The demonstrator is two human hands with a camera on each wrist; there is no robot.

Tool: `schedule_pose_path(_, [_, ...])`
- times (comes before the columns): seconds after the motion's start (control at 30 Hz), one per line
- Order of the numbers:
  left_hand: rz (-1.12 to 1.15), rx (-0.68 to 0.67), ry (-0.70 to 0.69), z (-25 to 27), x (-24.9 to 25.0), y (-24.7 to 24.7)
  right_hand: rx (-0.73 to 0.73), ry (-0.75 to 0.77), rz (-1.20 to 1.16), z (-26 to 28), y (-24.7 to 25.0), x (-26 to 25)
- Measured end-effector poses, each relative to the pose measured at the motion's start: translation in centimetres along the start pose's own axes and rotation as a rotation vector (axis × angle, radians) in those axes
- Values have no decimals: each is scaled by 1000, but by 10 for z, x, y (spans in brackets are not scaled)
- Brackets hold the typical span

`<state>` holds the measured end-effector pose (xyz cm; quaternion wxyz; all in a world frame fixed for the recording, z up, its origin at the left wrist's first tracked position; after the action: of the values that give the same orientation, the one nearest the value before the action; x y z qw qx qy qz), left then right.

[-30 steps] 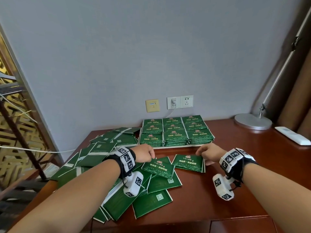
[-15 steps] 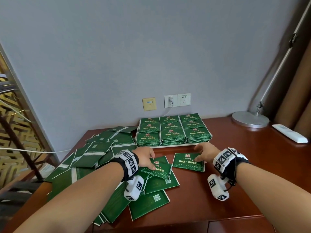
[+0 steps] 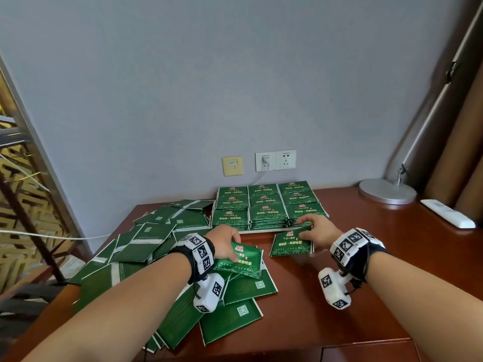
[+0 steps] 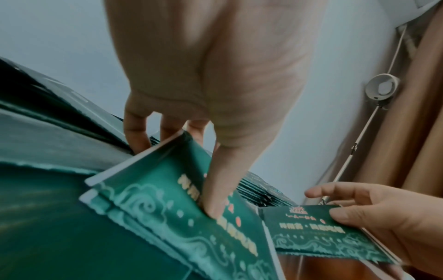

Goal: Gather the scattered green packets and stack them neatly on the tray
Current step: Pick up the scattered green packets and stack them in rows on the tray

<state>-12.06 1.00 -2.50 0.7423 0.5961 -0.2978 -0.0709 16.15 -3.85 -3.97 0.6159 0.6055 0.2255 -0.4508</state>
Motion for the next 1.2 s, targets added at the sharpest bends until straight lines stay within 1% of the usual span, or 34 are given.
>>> schedule_pose_path(0.17, [143, 43, 29, -3, -3, 10, 54, 35, -97, -1, 3, -11])
schedule_pose_path(0.27, [225, 101, 37, -11, -8, 21, 44, 31, -124, -1, 5, -21])
schedule_pose_path(0.4, [377, 242, 53, -22, -15, 39, 55, 50, -182, -6, 13, -41])
schedule_pose_path(0.5, [495, 371, 85, -31, -24, 53, 37, 77, -197, -19, 17, -52])
schedule_pose_path(0.57, [546, 429, 103, -40, -35, 58, 31, 93, -197, -29, 16, -56])
schedule_pose_path(0.63, [594, 489, 141, -50, -46, 62, 50, 105, -200, -42, 14, -59])
schedule_pose_path(0.73, [652, 556, 199, -66, -60, 63, 119, 105, -232, -68, 11, -62])
schedule_pose_path(0.83, [670, 571, 223, -85, -71, 60, 167, 77, -210, -96, 7, -60])
schedule_pose_path(1.0, [705, 532, 237, -108, -82, 52, 171, 47, -175, -135, 4, -58])
schedule_pose_path(1.13, [708, 505, 232, -121, -86, 47, 183, 69, -107, -160, -2, -63])
schedule_pose_path(1.2, [690, 486, 228, -126, -89, 44, 163, 66, -79, -170, -6, -66])
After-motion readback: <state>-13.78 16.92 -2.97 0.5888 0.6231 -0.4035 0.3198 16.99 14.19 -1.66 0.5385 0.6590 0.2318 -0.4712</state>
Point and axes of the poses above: each hand's wrist, its own z-axis away from the middle knuckle, its own y-axis out of the back of the hand, x = y × z, the point moved 1 cm from there along -z, towards the middle knuckle, and after that the axes turned 6 degrees about -y, right-handed, at the moved point
